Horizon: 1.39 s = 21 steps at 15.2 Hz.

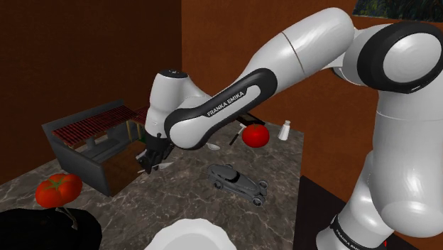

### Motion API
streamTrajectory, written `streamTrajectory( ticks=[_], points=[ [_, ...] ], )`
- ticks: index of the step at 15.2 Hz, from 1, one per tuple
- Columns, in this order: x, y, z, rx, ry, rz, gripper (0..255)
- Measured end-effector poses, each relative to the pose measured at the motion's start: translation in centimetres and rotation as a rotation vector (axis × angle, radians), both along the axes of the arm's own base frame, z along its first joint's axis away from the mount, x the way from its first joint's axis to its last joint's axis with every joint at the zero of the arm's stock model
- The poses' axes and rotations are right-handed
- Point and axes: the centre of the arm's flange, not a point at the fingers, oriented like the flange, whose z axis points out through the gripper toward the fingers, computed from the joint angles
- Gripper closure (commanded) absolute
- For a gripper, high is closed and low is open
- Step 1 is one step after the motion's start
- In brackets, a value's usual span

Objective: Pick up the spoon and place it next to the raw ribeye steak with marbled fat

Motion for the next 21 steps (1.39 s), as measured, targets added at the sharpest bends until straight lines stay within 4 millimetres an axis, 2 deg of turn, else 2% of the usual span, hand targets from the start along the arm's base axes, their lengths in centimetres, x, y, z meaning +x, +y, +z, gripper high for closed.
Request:
streamTrajectory(
  ticks=[19,21],
  points=[
    [0.0,-0.2,9.9,0.000,0.000,0.000,255],
    [0.6,-1.8,10.1,0.000,0.000,-0.001,255]
  ],
)
